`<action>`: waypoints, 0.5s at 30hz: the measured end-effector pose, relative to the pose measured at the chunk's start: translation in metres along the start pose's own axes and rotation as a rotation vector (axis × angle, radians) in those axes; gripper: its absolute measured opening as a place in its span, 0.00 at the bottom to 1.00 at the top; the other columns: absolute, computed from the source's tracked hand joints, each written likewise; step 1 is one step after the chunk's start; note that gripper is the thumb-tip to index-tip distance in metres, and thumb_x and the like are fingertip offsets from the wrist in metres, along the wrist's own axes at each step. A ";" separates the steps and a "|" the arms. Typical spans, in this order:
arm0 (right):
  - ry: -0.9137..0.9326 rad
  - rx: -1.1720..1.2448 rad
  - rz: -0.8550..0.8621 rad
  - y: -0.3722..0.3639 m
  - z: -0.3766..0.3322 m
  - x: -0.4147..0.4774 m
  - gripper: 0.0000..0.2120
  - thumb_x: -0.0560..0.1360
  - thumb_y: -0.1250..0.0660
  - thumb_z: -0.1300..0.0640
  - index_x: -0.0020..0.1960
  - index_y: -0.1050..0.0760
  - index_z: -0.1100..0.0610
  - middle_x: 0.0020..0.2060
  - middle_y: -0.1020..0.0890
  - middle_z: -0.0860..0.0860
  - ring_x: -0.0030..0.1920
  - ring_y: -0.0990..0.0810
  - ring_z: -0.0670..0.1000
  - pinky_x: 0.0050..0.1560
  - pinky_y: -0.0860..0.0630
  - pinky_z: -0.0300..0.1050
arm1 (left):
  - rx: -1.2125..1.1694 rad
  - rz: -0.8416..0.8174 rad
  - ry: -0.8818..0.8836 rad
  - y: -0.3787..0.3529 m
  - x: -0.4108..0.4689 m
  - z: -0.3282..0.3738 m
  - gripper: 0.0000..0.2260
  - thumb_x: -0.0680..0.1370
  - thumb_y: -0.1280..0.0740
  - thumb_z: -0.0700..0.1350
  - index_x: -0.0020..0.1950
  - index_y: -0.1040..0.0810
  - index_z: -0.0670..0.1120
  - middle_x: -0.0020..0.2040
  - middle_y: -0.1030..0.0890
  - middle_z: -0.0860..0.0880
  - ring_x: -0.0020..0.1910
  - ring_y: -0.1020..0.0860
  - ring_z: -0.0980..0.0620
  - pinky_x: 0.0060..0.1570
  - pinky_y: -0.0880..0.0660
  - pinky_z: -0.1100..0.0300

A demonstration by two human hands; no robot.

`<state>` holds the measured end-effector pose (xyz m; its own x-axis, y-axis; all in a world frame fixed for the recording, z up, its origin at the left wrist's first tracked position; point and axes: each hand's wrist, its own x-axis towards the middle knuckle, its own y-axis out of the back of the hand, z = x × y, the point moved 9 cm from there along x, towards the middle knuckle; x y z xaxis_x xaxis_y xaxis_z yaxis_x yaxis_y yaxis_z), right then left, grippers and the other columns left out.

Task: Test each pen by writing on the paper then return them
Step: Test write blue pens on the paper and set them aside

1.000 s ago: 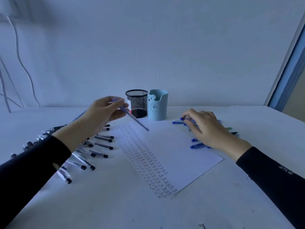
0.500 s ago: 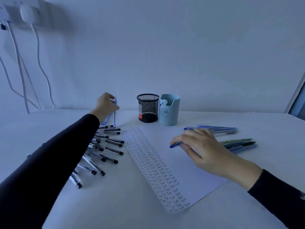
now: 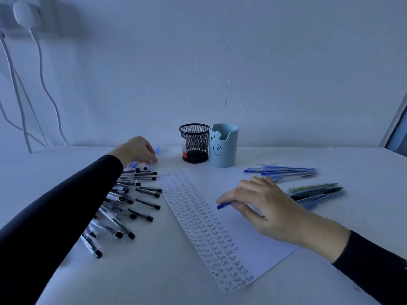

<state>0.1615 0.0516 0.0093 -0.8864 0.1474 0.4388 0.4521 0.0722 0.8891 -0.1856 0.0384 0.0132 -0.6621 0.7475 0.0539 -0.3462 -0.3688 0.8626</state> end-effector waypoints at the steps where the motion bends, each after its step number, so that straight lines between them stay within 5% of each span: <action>1: -0.001 0.006 0.000 0.000 -0.001 -0.001 0.14 0.83 0.47 0.47 0.62 0.26 0.38 0.42 0.24 0.41 0.44 0.29 0.45 0.55 0.33 0.47 | 0.008 0.044 -0.002 0.004 0.001 0.000 0.05 0.72 0.26 0.39 0.45 0.18 0.39 0.32 0.17 0.47 0.32 0.21 0.53 0.43 0.23 0.61; 5: -0.021 -0.020 0.039 0.006 0.000 -0.002 0.13 0.82 0.45 0.47 0.62 0.26 0.38 0.41 0.25 0.40 0.44 0.29 0.44 0.55 0.36 0.44 | 0.156 0.121 -0.038 0.013 0.000 0.001 0.05 0.73 0.29 0.39 0.41 0.16 0.38 0.27 0.20 0.49 0.32 0.22 0.52 0.38 0.27 0.63; 11: -0.156 0.088 0.107 0.018 0.007 -0.005 0.24 0.69 0.39 0.26 0.58 0.27 0.40 0.33 0.29 0.42 0.43 0.28 0.42 0.57 0.40 0.37 | 0.201 0.082 -0.007 0.019 -0.005 -0.012 0.04 0.71 0.29 0.38 0.39 0.16 0.38 0.36 0.15 0.42 0.33 0.22 0.51 0.49 0.23 0.58; 15: -0.189 0.228 0.134 0.018 0.010 -0.005 0.15 0.69 0.35 0.36 0.49 0.29 0.43 0.29 0.30 0.43 0.36 0.26 0.45 0.54 0.38 0.36 | 0.208 0.065 -0.013 0.022 -0.012 -0.017 0.03 0.71 0.28 0.39 0.39 0.16 0.41 0.36 0.15 0.42 0.30 0.24 0.53 0.37 0.27 0.64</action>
<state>0.1750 0.0616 0.0219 -0.7931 0.3494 0.4990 0.5930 0.2557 0.7635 -0.1966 0.0115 0.0229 -0.6692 0.7337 0.1178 -0.1581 -0.2955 0.9422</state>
